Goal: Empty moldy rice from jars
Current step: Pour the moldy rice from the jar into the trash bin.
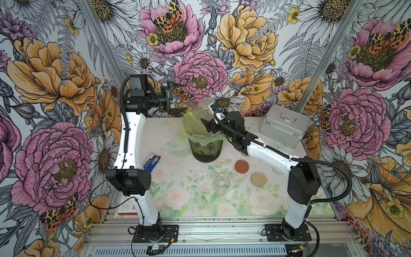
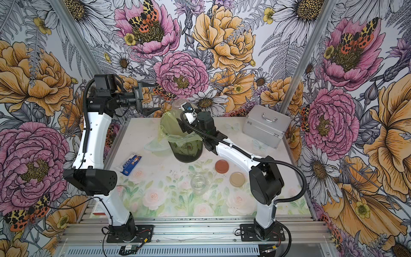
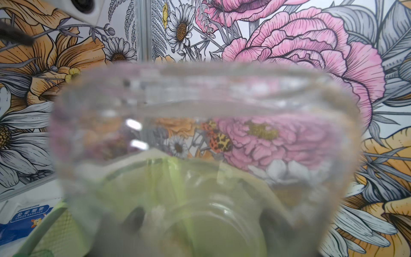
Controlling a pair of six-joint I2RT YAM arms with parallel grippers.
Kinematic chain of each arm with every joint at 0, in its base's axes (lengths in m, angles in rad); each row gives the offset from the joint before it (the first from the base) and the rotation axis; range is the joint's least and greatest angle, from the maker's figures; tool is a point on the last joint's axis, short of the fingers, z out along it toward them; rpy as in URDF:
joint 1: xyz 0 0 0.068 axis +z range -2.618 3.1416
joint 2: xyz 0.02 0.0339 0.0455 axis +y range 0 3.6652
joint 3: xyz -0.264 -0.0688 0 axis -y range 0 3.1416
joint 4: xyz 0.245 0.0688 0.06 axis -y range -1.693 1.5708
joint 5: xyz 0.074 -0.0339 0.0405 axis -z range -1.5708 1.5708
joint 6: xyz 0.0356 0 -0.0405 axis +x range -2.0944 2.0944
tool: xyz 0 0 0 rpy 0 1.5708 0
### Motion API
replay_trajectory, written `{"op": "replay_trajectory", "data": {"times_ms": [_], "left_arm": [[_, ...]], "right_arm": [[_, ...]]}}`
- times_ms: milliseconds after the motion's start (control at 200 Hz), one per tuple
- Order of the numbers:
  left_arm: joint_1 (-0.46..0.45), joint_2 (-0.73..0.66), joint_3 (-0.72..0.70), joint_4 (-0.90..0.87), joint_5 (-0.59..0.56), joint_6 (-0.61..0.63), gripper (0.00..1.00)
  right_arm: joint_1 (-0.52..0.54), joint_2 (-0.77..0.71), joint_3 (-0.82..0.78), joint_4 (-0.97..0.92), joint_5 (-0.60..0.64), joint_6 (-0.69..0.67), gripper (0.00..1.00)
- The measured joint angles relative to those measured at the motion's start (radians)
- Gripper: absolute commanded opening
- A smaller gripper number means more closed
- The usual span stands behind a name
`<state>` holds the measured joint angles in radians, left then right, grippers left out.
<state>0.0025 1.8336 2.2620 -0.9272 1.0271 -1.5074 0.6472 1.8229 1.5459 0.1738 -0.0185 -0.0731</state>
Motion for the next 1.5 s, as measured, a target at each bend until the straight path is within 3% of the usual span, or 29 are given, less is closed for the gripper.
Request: {"op": "replay_trajectory", "data": {"times_ms": [360,761,1056,1496], "left_arm": [[-0.014,-0.115,-0.153,0.001,-0.034,0.082,0.99],[-0.026,-0.149,-0.269,0.003,-0.056,0.155,0.99],[-0.024,-0.189,-0.306,0.003,-0.064,0.191,0.99],[-0.024,-0.224,-0.372,0.003,-0.067,0.217,0.99]], "right_arm": [[-0.018,-0.015,0.108,-0.089,-0.028,0.224,0.00],[-0.087,0.005,0.194,-0.092,-0.207,0.528,0.00],[-0.117,0.110,0.213,0.030,-0.399,0.770,0.00],[-0.116,0.143,0.240,0.067,-0.470,0.846,0.00]]}}
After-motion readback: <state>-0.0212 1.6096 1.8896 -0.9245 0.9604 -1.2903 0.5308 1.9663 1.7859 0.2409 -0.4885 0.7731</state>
